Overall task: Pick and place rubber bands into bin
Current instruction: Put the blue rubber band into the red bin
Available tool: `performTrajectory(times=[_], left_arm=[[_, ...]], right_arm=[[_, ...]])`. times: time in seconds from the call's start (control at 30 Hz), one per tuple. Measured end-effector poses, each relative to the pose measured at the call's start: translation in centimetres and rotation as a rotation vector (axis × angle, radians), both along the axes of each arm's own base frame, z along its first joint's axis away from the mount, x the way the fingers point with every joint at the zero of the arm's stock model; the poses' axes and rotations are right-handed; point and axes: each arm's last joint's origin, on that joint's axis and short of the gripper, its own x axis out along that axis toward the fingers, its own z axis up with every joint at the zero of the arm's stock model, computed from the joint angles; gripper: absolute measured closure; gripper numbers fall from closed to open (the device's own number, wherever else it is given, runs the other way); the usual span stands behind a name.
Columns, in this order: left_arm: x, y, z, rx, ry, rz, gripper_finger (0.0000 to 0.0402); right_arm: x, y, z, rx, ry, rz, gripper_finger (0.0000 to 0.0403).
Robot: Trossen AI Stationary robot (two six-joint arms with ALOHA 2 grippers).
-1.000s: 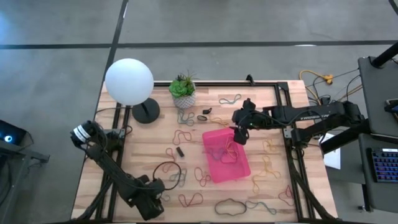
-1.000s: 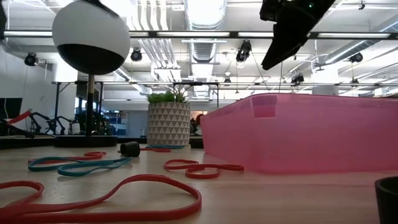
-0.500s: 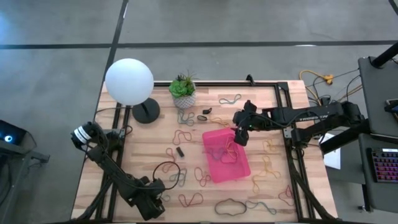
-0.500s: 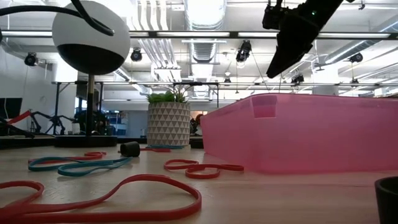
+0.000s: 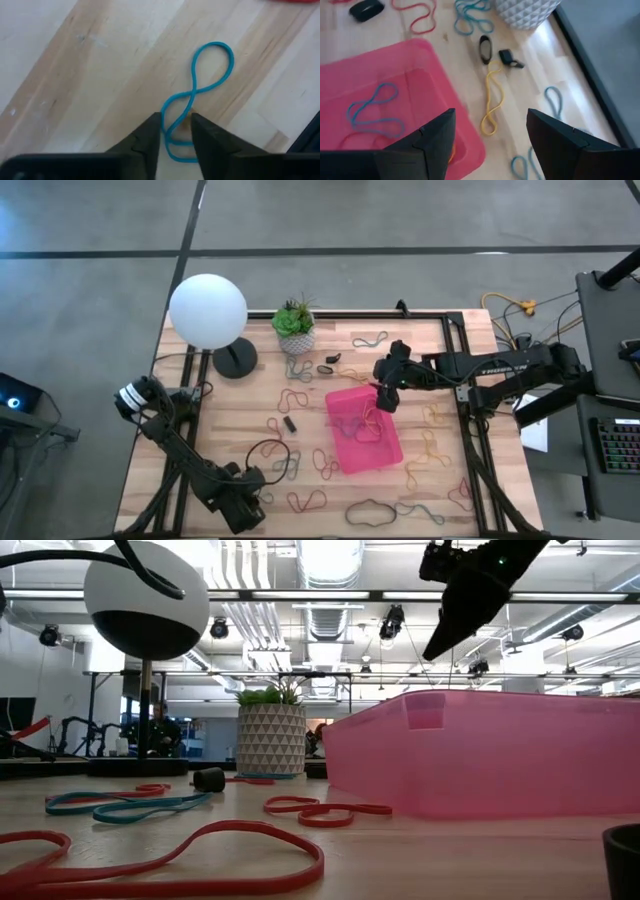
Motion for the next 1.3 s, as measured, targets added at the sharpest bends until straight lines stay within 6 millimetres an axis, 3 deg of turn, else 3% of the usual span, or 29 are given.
performTrajectory(times=[0.2,0.4,0.6,0.83,1.1,1.3], left_arm=[[0.1,-0.1,0.3,-0.021,-0.014,0.0,0.0394],[0.5,-0.1,2.4,-0.083,-0.136,0.013,0.0401],[1.4,1.7,7.2,-0.147,-0.37,0.003,0.0401],[3.9,7.9,12.5,-0.048,-0.591,-0.088,0.0402],[7.7,17.1,15.1,0.137,-0.714,-0.213,0.0402],[11.4,22.6,16.6,0.184,-0.96,-0.188,0.0402]], right_arm=[[0.3,-0.1,0.3,-0.018,-0.039,-0.01,0.0172],[0.3,-0.1,0.3,0.002,-0.051,-0.033,0.0172],[0.2,-0.1,0.2,0.021,-0.057,-0.055,0.0172],[0.0,0.0,0.4,0.03,-0.059,-0.058,0.0172],[-2.5,0.8,3.9,0.064,-0.242,-0.083,0.0172],[-5.9,0.5,5.1,0.119,-0.265,-0.198,0.0172]])
